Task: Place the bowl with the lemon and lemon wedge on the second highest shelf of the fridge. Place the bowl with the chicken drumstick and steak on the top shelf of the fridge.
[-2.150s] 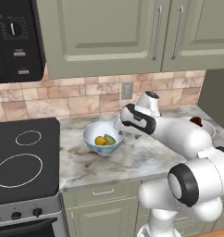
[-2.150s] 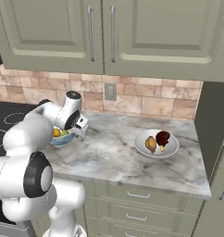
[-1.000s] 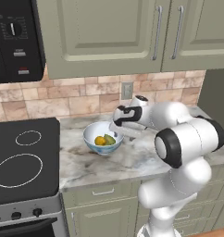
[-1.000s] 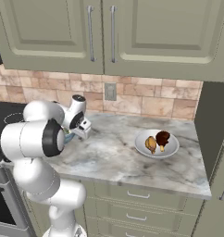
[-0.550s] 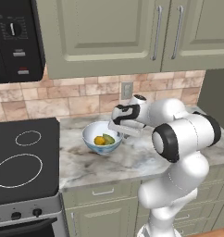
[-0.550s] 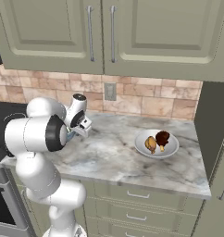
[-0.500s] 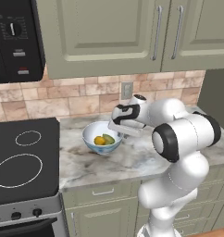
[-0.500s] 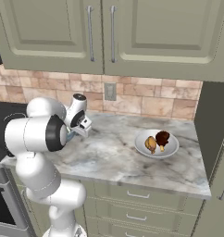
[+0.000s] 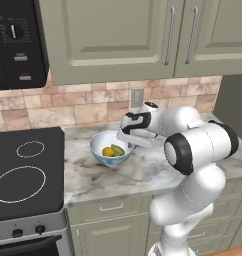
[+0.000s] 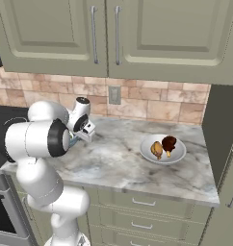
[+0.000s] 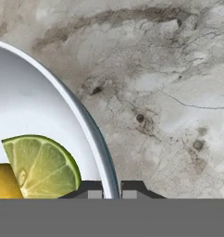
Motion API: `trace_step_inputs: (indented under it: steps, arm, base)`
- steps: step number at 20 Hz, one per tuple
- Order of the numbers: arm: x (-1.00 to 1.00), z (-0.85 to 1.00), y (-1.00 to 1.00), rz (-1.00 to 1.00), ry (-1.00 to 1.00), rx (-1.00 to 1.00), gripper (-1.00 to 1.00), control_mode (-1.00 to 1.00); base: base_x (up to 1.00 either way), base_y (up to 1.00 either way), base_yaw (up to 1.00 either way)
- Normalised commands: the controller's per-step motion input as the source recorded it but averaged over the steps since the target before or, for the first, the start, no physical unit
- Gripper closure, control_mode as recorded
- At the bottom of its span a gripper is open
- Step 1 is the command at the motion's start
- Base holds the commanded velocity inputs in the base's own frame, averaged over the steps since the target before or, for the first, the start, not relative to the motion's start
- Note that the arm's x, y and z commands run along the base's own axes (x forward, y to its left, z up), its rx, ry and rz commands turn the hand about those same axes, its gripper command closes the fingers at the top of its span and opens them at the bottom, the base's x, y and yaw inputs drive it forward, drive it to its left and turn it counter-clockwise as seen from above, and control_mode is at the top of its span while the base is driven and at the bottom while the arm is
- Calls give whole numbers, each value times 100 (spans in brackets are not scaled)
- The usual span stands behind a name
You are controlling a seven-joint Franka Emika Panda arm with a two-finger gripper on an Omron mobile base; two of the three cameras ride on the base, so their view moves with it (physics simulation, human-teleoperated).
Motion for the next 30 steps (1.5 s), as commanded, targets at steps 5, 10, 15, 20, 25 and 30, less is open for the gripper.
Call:
trace_step_inputs:
  steps: [5, 10, 15, 20, 25, 30]
  arm:
    - [-2, 2, 0, 0, 0, 0, 100, -100]
    - [-27, 17, 0, -2, -5, 0, 100, -100]
    - [-42, 29, 0, -5, -10, 0, 100, -100]
    - [-38, 44, 0, -7, -11, 0, 100, -100]
    - [-42, 62, 0, -7, -3, 0, 100, -100]
    - [-34, 74, -2, -8, 0, 0, 100, -100]
  base:
    - [0, 0, 0]
    - [0, 0, 0]
    - [0, 0, 0]
    - [0, 0, 0]
    - [0, 0, 0]
    - [0, 0, 0]
